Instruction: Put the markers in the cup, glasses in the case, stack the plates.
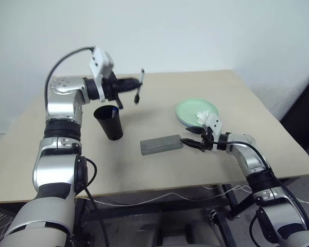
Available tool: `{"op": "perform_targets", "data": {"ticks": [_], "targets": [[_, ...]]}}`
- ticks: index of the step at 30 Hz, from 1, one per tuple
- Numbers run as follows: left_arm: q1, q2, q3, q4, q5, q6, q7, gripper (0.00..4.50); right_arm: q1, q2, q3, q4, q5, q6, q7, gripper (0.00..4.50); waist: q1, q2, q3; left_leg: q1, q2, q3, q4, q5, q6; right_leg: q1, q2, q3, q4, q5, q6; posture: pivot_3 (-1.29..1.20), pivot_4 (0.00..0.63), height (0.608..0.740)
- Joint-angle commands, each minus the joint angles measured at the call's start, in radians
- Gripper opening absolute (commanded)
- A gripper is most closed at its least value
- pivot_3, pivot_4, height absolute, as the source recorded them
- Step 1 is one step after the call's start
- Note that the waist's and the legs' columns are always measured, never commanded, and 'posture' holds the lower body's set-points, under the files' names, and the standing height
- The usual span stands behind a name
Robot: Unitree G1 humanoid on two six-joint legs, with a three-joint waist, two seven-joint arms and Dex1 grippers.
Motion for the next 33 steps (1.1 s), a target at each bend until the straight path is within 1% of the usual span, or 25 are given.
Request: {"op": "perform_targets", "data": {"ticks": [1, 4, 6, 10, 15, 23, 32, 33], "targets": [[0.052, 0.009, 0.074, -0.070, -0.020, -0.051, 0.181, 0.05, -0.044, 0.006, -0.018, -0.026, 0.019, -0.007, 0.012, 3.02, 0.001, 0.000, 0.000, 0.001, 0.000, 0.000, -0.001, 0.001, -0.001, 0.000, 0.000, 0.000, 0.000, 0.000, 0.000, 0.00, 0.000, 0.740], [0.105, 0.014, 0.103, -0.094, -0.036, -0.070, 0.255, 0.05, -0.048, 0.005, -0.020, -0.023, 0.022, -0.005, 0.019, 3.02, 0.002, 0.000, 0.000, 0.001, 0.000, 0.000, -0.002, 0.001, -0.002, 0.000, 0.000, 0.000, 0.000, 0.001, -0.001, 0.00, 0.000, 0.740], [0.126, 0.017, 0.103, -0.109, -0.039, -0.071, 0.275, 0.05, -0.049, 0.005, -0.021, -0.022, 0.021, -0.005, 0.022, 3.02, 0.007, 0.000, 0.000, 0.001, 0.000, 0.000, -0.002, 0.001, -0.002, 0.000, 0.000, 0.000, 0.000, 0.001, -0.002, 0.00, 0.000, 0.740], [0.190, 0.011, 0.115, -0.116, -0.039, -0.141, 0.325, 0.05, -0.049, 0.005, -0.020, -0.023, 0.019, -0.003, 0.030, 3.02, 0.008, -0.001, 0.000, 0.001, -0.001, 0.000, -0.001, 0.001, -0.002, 0.000, -0.001, -0.001, -0.001, 0.001, -0.002, 0.00, 0.000, 0.740], [0.213, 0.004, 0.120, -0.035, -0.039, -0.219, 0.362, 0.05, -0.050, 0.013, -0.033, -0.049, 0.047, 0.015, 0.043, 3.02, 0.008, -0.001, 0.000, 0.001, -0.001, 0.000, -0.001, 0.001, -0.002, 0.000, -0.001, -0.001, -0.001, 0.001, -0.001, 0.00, 0.000, 0.740], [0.240, -0.011, 0.110, 0.048, -0.048, -0.227, 0.357, 0.05, -0.026, 0.006, -0.043, -0.079, 0.053, 0.031, 0.041, 3.02, 0.007, -0.001, 0.000, 0.001, -0.001, 0.000, -0.002, 0.001, -0.002, 0.000, 0.000, 0.000, -0.001, 0.002, -0.001, 0.00, 0.000, 0.740], [0.284, -0.035, 0.099, 0.034, -0.065, -0.203, 0.362, 0.05, -0.023, 0.014, -0.043, -0.079, 0.051, 0.034, 0.035, 3.02, 0.007, -0.001, 0.000, 0.000, -0.001, 0.000, -0.002, 0.001, -0.002, 0.000, -0.001, 0.000, -0.001, 0.002, -0.001, 0.00, 0.000, 0.740], [0.288, -0.037, 0.097, 0.028, -0.066, -0.198, 0.362, 0.29, -0.026, 0.015, -0.043, -0.076, 0.051, 0.033, 0.035, 3.02, 0.007, -0.001, 0.000, 0.000, -0.001, 0.000, -0.002, 0.001, -0.002, 0.000, 0.000, 0.000, -0.001, 0.002, -0.001, 0.00, 0.000, 0.740]]}}
